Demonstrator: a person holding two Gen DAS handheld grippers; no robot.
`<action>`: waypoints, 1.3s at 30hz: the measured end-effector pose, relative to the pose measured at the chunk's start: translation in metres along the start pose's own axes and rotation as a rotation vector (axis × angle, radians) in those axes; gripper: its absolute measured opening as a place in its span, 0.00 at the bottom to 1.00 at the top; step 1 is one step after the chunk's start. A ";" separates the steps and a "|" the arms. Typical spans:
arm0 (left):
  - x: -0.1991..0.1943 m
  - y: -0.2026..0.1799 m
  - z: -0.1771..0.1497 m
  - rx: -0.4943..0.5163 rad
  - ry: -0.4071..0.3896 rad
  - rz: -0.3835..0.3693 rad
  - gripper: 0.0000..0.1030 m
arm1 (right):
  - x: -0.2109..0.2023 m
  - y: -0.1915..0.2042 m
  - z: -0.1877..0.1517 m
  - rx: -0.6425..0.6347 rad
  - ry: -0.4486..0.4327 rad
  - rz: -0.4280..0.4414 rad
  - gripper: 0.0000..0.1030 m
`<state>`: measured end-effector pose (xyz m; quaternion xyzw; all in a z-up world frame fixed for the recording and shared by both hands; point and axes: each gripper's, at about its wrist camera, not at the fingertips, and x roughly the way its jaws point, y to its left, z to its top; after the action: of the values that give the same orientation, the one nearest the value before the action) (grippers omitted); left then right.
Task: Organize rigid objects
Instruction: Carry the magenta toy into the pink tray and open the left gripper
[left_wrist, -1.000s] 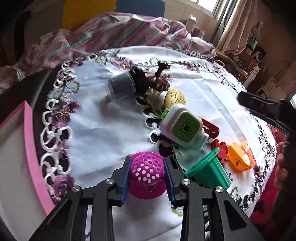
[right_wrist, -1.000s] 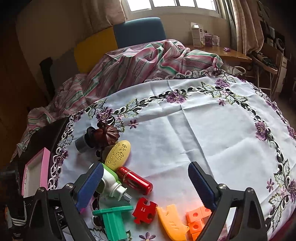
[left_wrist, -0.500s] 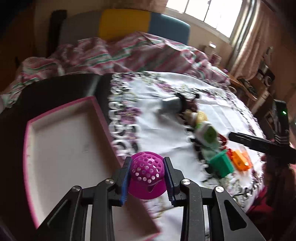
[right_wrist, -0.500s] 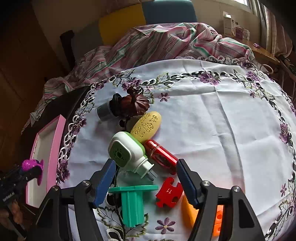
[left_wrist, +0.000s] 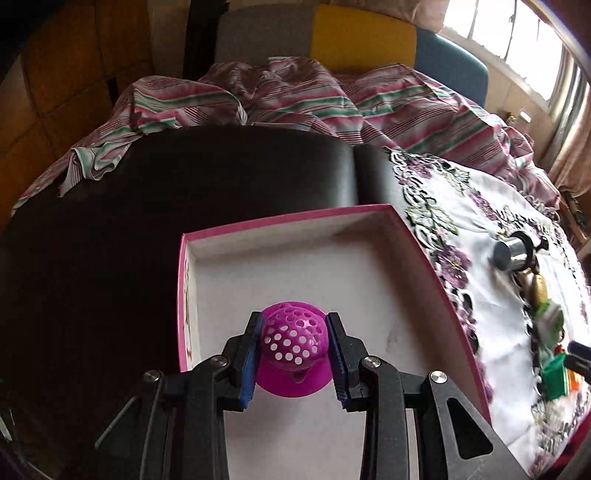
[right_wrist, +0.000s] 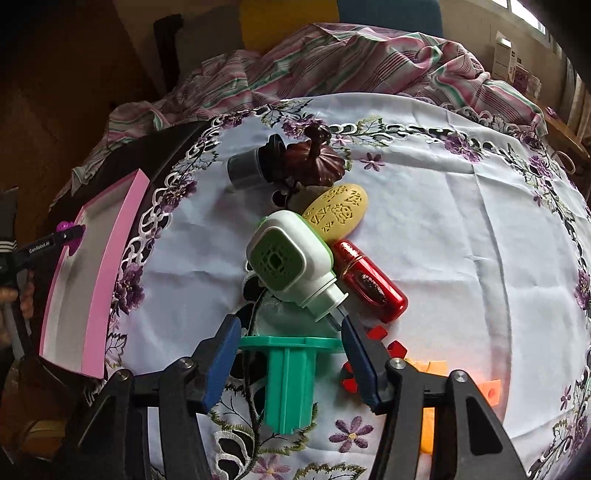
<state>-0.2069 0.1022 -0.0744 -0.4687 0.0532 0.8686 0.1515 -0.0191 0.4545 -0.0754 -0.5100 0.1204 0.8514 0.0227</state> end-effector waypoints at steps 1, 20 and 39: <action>0.003 -0.001 0.003 0.005 0.000 0.012 0.33 | 0.001 -0.001 0.000 -0.001 0.005 -0.001 0.56; 0.014 0.014 0.000 -0.036 -0.004 0.119 0.61 | 0.006 0.000 0.000 -0.012 0.030 -0.004 0.56; -0.076 -0.001 -0.072 -0.105 -0.082 -0.003 0.70 | 0.003 0.012 -0.007 -0.045 0.051 -0.010 0.56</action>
<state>-0.1102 0.0706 -0.0510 -0.4402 0.0007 0.8884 0.1301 -0.0169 0.4413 -0.0791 -0.5325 0.0992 0.8405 0.0127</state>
